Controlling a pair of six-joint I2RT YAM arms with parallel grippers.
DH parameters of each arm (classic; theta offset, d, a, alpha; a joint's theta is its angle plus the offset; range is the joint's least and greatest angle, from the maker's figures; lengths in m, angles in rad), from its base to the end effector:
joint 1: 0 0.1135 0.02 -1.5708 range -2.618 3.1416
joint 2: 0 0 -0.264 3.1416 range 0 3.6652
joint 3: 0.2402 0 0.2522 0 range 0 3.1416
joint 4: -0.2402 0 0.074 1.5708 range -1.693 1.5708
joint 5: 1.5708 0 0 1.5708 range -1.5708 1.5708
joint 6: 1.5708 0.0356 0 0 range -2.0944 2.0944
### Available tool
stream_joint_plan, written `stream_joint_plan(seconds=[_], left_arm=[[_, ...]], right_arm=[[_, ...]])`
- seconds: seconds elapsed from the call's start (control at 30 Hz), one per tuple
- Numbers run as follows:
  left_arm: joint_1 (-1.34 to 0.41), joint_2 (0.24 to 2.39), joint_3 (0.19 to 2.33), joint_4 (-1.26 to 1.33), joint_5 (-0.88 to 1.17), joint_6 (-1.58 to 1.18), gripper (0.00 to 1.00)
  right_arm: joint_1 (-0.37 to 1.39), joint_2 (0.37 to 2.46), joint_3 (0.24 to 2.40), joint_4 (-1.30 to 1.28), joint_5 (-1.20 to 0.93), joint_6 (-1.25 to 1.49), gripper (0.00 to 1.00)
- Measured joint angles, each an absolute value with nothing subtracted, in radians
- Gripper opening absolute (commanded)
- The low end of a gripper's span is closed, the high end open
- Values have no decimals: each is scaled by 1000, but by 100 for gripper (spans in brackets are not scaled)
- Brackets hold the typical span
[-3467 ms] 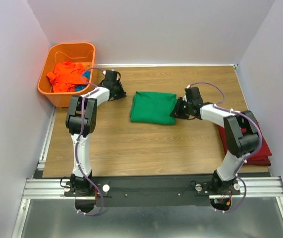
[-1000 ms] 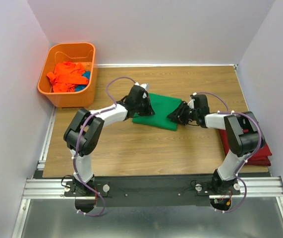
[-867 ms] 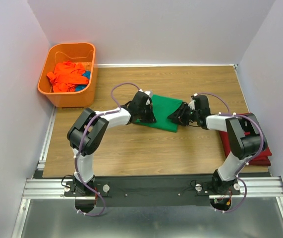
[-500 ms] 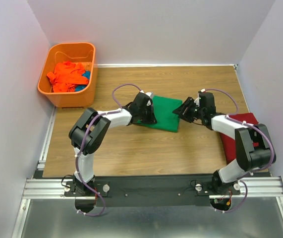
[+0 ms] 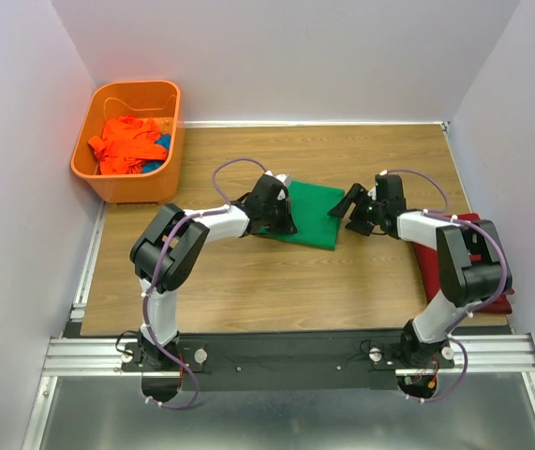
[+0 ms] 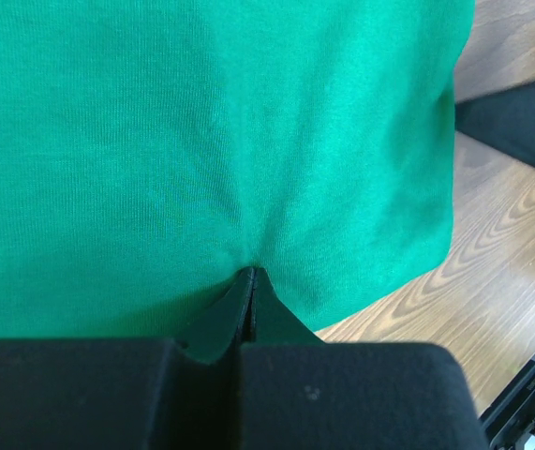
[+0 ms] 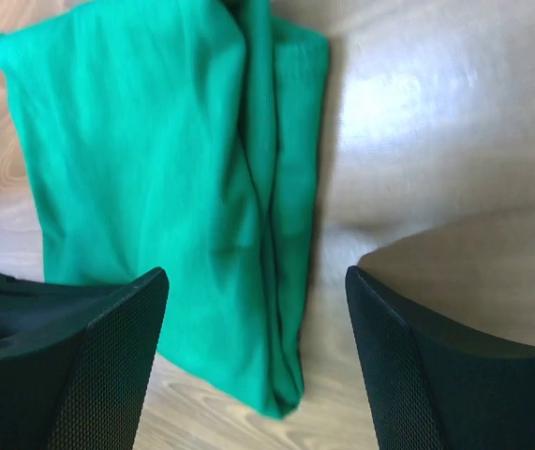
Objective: Fold and stack the t-shirts
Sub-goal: Neatly place the folded tshirt to the corner
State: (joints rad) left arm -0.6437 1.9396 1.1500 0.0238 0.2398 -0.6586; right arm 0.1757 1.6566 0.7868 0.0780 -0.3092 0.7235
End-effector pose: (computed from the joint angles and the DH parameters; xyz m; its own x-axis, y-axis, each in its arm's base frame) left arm 0.3217 -0.2519 0.1528 -0.8791 -0.0837 -0.4693 0.2301 0.7878 -0.5713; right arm 0.3154 0.0670 0.1512 -0.7747 0.5030 -0.3832 0.1813 0.7573 0.6274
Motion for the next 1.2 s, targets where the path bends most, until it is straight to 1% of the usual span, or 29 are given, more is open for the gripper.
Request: stream_joint_plan(seconds=[0.17,0.23,0.27,0.4,0.53,0.57,0.63,0.67,0.7,0.73,0.97,1.2], left_arm=[[-644,1940,1150,24,240,-658,0],[-644,1940,1150,24,240,-658,0],[-644,1940,1150,24,240,-658,0],[-644,1940,1150,24,240,-658,0],[-644,1940,1152,22,240,-657,0],[-644,1940,1152,21,240,-657,0],[-644,1940,1154,19,240,-656,0],[-644,1941,1155,18,240,-655,0],[-644,1941,1155,18,240,-654,0],[-644,1942,1156,17,240,-654,0],[-643,1943,1195,-37,239,-639,0],[-620,1903,1235,-111,238,-616,0]], right_arm=[[177,1720,842,104,-304,723,77],[182,1744,864,115,-304,725,74],[185,1754,872,119,-301,725,71],[201,1788,899,134,-294,730,66],[213,1821,925,146,-284,739,53],[215,1830,929,152,-279,744,49],[218,1843,935,163,-271,748,35],[219,1849,937,164,-262,749,13],[220,1856,938,165,-257,755,3],[219,1862,941,169,-255,754,1],[227,1874,966,138,-194,767,0],[232,1842,1032,-64,28,816,1]])
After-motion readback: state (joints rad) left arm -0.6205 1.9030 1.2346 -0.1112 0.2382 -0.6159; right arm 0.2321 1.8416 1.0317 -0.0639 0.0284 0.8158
